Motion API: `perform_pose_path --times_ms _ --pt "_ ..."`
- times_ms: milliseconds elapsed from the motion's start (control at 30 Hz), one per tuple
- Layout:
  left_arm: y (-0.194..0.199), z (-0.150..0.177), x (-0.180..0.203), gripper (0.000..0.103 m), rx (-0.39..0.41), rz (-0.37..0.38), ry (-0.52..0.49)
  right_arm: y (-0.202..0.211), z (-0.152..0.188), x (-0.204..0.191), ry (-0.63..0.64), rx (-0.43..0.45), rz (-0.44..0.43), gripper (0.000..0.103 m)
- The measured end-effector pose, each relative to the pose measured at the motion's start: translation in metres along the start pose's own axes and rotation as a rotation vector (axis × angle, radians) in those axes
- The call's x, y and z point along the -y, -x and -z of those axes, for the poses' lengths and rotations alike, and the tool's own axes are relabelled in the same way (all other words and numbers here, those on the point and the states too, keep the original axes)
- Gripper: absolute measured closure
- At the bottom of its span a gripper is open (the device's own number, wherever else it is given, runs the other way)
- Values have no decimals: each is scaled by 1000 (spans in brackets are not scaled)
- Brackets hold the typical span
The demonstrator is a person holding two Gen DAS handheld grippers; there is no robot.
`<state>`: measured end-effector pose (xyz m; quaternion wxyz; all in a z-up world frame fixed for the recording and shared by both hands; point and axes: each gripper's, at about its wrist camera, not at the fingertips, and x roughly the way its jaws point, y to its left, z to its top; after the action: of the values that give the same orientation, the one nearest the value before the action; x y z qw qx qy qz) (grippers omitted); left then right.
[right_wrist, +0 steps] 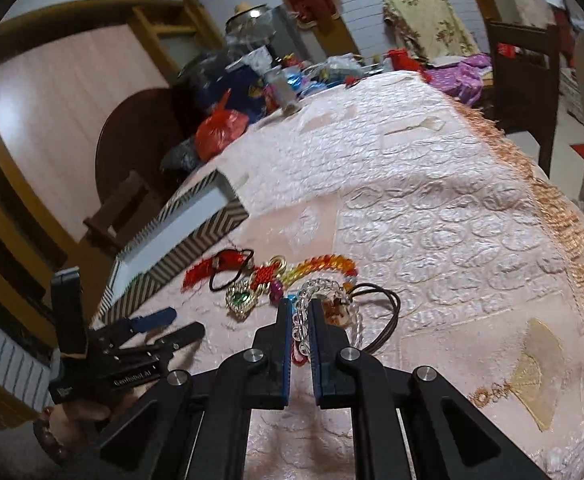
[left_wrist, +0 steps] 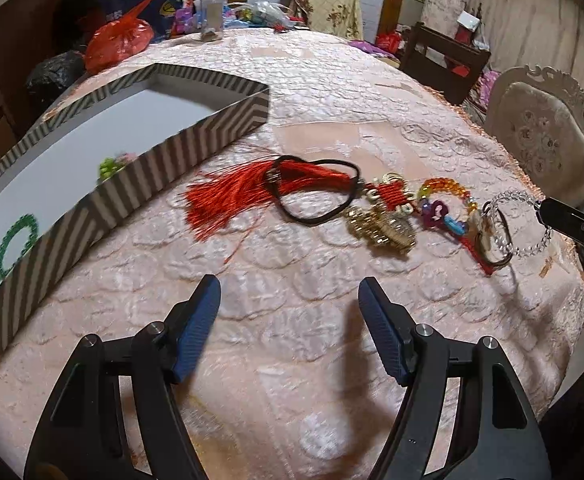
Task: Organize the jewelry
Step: 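Grasp the clear bead bracelet with the right gripper while the left grasps the gold turtle pendant, then lift the turtle pendant and clear bracelet off the tablecloth with both grippers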
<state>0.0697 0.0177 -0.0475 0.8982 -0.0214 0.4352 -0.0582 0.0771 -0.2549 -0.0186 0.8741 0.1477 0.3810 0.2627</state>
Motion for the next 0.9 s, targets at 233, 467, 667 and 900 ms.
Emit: perform_pose_path --times_ms 233,467,667,900 --pt "-10 -20 30 32 -9 56 -28 1 3 2 -3 -9 0 96" --pt "-30 -31 54 38 -27 17 -64 3 4 7 -20 -4 -19 96" --pt "-25 -28 49 72 -17 26 -65 11 3 9 -29 24 -22 96" --pt "-5 -19 41 86 6 86 -52 24 -3 1 -13 91 -34 96"
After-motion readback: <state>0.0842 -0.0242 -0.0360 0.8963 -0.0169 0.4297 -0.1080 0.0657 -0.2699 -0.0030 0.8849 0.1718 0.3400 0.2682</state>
